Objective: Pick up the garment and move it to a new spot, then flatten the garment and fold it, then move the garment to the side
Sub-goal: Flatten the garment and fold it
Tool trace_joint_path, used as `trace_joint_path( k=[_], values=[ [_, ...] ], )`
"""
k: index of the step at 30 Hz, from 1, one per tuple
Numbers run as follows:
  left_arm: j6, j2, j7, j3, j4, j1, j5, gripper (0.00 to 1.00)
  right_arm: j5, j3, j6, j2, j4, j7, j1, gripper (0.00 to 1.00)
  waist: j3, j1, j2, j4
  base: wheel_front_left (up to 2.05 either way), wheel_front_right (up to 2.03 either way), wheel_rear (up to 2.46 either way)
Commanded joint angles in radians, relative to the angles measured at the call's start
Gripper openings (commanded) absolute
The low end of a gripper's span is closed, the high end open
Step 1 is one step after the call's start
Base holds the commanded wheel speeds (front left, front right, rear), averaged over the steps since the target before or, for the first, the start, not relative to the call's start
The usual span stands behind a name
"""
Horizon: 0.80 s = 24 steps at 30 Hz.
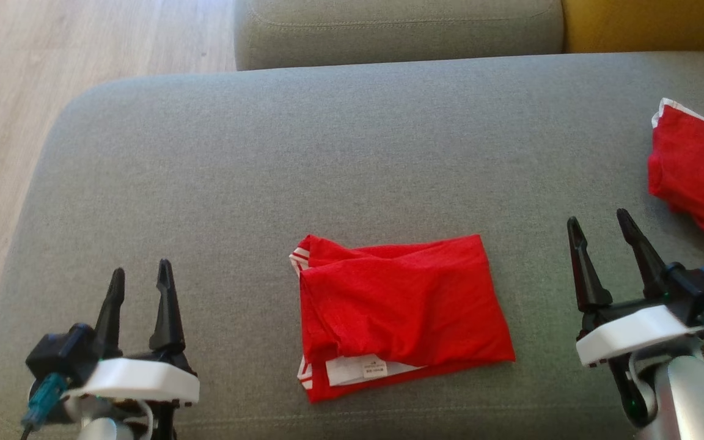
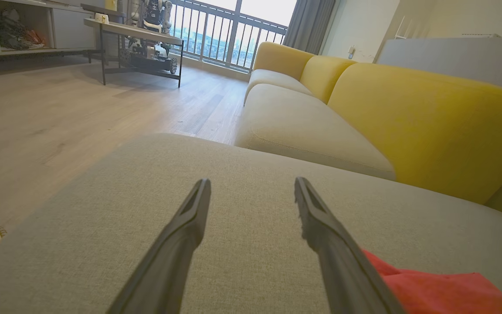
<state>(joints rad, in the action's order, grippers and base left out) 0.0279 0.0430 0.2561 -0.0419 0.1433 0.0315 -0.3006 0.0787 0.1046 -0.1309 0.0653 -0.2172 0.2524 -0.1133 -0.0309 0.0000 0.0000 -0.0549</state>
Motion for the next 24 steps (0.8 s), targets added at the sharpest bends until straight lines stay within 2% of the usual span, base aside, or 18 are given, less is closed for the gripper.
trace_joint_path(
  k=[1, 6, 7, 8, 9, 12, 18, 24],
  values=[
    [0.006, 0.007, 0.006, 0.03, -0.028, -0.028, 0.005, 1.0, -0.009, -0.02, 0.0, -0.002, 0.03, 0.009, -0.028, 1.0, 0.001, 0.0, 0.0, -0.001, 0.0, 0.0, 0.0],
    [0.01, 0.007, 0.006, 0.02, -0.019, -0.025, 0.008, 1.0, -0.005, -0.021, 0.0, -0.003, 0.021, 0.009, -0.029, 1.0, 0.002, 0.0, 0.0, -0.007, 0.0, 0.0, 0.0],
    [0.011, 0.007, 0.006, 0.015, -0.018, -0.026, 0.01, 1.0, 0.0, -0.029, 0.0, -0.004, 0.016, 0.009, -0.028, 0.91, 0.002, 0.0, 0.0, -0.009, 0.0, 0.0, 0.0],
    [0.012, 0.007, 0.006, 0.011, -0.017, -0.026, 0.012, 1.0, 0.007, -0.038, 0.0, -0.004, 0.014, 0.009, -0.028, 0.41, 0.002, 0.0, 0.0, -0.011, 0.0, 0.0, 0.0],
    [0.012, 0.007, 0.006, 0.008, -0.016, -0.027, 0.014, 1.0, 0.014, -0.049, 0.0, -0.004, 0.012, 0.009, -0.027, 0.0, 0.001, 0.0, 0.0, -0.013, 0.0, 0.0, 0.0],
    [0.012, 0.007, 0.006, -0.001, -0.016, -0.032, 0.016, 1.0, 0.034, -0.096, 0.0, -0.007, -0.004, 0.009, -0.022, 0.0, -0.009, 0.0, 0.0, -0.025, 0.0, 0.0, 0.0],
    [0.014, 0.007, 0.006, -0.01, -0.009, -0.045, 0.024, 1.0, 0.054, -0.268, 0.0, -0.01, -0.055, 0.005, -0.03, 0.0, -0.033, 0.0, 0.0, -0.066, 0.0, 0.0, 0.0],
    [0.017, 0.007, 0.006, -0.011, -0.003, -0.052, 0.028, 1.0, 0.09, -0.449, 0.0, -0.011, -0.16, -0.061, -0.046, 0.0, -0.046, 0.0, 0.0, -0.12, 0.0, 0.0, 0.0]
  ],
)
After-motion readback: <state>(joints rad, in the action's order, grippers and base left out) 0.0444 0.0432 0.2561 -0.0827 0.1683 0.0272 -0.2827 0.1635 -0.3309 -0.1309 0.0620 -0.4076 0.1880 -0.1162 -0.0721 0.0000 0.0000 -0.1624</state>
